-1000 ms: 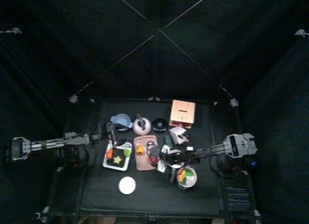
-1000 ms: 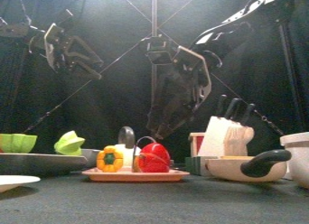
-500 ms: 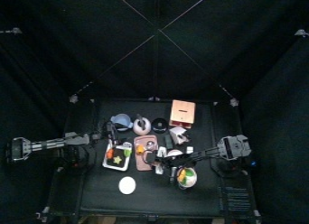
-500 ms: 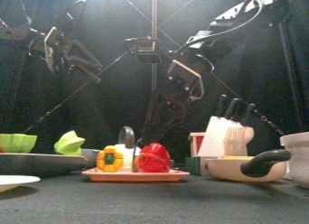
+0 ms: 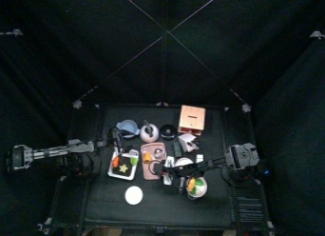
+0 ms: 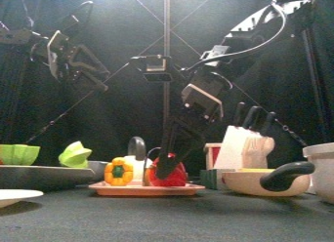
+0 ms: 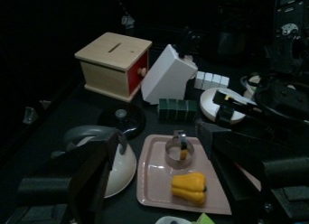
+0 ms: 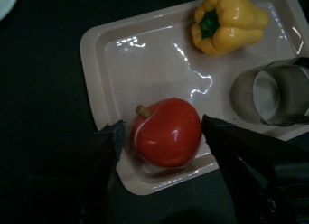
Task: Grab apple
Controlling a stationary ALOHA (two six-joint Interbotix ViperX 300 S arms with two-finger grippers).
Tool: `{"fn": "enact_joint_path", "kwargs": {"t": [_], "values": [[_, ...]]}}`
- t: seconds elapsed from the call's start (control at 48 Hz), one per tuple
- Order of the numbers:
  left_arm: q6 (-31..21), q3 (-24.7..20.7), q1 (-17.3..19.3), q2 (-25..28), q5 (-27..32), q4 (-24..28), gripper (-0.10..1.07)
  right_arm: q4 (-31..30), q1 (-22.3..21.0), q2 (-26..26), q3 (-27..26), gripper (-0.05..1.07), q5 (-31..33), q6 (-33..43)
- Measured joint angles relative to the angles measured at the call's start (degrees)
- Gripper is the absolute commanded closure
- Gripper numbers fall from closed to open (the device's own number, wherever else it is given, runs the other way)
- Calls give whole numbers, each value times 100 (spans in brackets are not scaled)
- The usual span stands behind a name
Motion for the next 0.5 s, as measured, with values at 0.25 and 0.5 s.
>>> {"fn": "enact_joint_path", "kwargs": {"t": [0.25, 0.5], "values": [[0, 0, 9, 9, 0, 0, -2, 9, -35, 132, -9, 5, -18, 0], [9, 0, 18, 9, 0, 0, -3, 26, -97, 141, -9, 5, -26, 18]]}}
